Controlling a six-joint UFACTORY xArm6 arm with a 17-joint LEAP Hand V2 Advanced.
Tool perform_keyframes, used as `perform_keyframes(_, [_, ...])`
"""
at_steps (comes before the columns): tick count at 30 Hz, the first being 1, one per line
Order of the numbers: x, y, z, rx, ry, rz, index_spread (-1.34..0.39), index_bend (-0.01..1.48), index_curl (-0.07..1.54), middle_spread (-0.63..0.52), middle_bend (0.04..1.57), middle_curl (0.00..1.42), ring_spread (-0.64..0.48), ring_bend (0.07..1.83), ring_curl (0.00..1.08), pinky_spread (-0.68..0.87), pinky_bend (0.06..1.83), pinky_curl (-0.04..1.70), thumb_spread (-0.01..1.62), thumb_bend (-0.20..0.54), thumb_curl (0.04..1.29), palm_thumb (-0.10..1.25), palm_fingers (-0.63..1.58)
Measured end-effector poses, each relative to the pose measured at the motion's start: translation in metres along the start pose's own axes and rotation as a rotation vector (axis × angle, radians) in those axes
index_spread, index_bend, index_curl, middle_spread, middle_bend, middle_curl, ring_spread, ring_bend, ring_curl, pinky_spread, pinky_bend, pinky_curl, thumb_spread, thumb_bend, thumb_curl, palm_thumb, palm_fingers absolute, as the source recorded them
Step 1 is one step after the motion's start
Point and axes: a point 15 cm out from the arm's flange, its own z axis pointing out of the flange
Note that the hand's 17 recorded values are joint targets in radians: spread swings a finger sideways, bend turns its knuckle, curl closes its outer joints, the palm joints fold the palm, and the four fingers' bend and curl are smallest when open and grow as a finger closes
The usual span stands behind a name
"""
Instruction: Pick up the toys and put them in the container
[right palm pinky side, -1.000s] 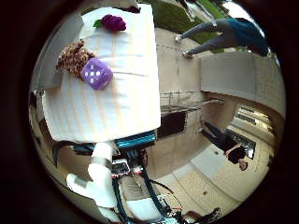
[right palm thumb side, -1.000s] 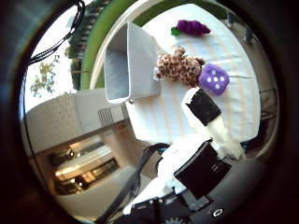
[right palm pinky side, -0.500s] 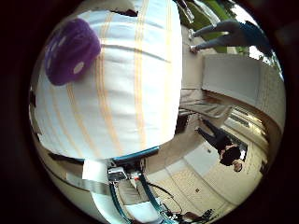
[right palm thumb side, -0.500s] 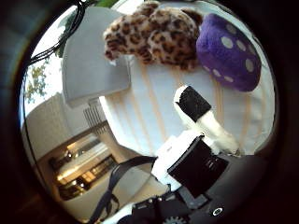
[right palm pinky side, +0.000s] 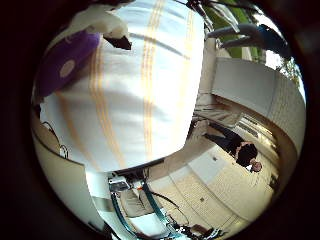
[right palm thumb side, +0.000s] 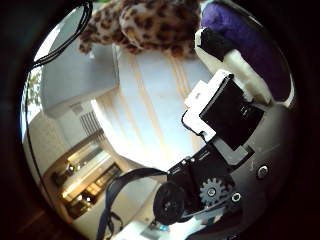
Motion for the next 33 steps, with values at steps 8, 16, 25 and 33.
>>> perform_keyframes(8, [-0.014,0.033,-0.072,-0.027,-0.032,-0.006,-0.65,0.50,0.07,-0.21,1.08,0.88,-0.06,1.30,0.76,0.25,1.39,0.70,1.15,0.007,0.54,0.99,1.04])
perform_keyframes(16, [-0.068,0.068,-0.193,0.089,-0.109,-0.106,-0.83,0.67,0.01,-0.23,1.13,0.98,-0.09,1.37,0.81,0.18,1.44,0.79,1.18,-0.014,0.58,1.00,0.95])
perform_keyframes(25, [-0.195,0.083,-0.289,0.294,-0.210,-0.352,-0.93,0.77,-0.02,-0.23,1.15,1.03,-0.10,1.40,0.82,0.16,1.46,0.84,1.19,-0.015,0.61,0.99,0.92])
perform_keyframes(33, [-0.296,0.026,-0.297,0.434,-0.247,-0.488,-1.01,0.84,-0.02,-0.24,1.17,1.07,-0.11,1.42,0.83,0.14,1.47,0.89,1.20,-0.029,0.62,0.95,0.87])
